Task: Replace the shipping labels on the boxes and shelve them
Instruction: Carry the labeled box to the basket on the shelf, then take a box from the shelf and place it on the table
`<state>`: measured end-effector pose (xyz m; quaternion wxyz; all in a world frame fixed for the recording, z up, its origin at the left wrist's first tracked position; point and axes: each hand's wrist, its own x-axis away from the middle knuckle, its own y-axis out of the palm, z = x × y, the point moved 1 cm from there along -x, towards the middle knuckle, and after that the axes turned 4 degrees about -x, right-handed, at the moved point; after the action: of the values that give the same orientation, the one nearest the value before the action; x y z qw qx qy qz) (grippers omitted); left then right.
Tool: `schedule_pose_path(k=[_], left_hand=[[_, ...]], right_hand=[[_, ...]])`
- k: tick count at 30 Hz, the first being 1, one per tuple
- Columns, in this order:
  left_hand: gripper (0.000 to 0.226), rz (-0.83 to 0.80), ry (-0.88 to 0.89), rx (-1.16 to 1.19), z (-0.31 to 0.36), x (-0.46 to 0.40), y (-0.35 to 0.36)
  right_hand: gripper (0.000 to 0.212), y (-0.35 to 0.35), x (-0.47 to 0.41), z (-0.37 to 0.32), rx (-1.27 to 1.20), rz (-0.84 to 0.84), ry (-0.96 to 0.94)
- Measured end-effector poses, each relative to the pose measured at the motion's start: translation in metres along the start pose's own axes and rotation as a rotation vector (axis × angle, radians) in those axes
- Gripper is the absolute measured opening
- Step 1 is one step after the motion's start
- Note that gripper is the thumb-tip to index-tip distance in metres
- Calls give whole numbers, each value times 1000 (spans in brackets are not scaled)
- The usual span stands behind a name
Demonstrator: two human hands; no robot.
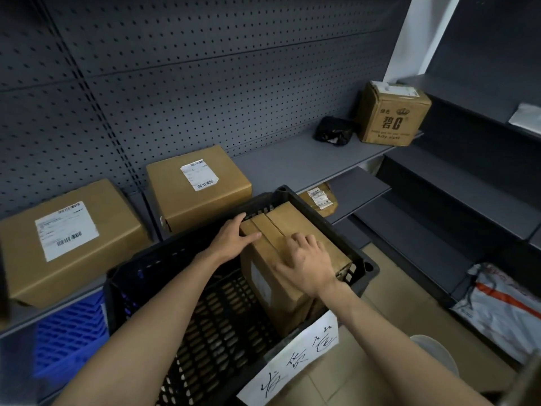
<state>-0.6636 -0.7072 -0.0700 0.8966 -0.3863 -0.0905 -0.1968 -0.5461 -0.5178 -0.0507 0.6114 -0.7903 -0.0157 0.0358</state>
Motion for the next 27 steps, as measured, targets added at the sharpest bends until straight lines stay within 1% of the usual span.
schedule_pose_path(k=[3, 7, 9, 11, 14, 19, 23, 27], left_hand=[[75, 83, 128, -202, 26, 6, -18], [55, 163, 386, -547, 91, 14, -37], [52, 173, 507, -755, 134, 20, -38], [53, 175, 611, -872, 180, 28, -31], [53, 152, 756, -918, 242, 35, -4], [51, 89, 985, -930, 330, 55, 76], [53, 33, 1140, -865, 381, 96, 145], [54, -22, 1247, -858, 417, 146, 207]], right_hand=[[56, -28, -13, 13, 14, 55, 29], [48, -83, -24, 36, 113, 125, 39], [45, -112, -21, 49, 149, 160, 57], [44, -141, -10, 64, 203, 191, 88], [43, -179, 23, 95, 235, 242, 174], [43, -219, 112, 159, 275, 302, 433], [40, -236, 203, 200, 318, 314, 617], [41, -248, 290, 225, 349, 345, 752]])
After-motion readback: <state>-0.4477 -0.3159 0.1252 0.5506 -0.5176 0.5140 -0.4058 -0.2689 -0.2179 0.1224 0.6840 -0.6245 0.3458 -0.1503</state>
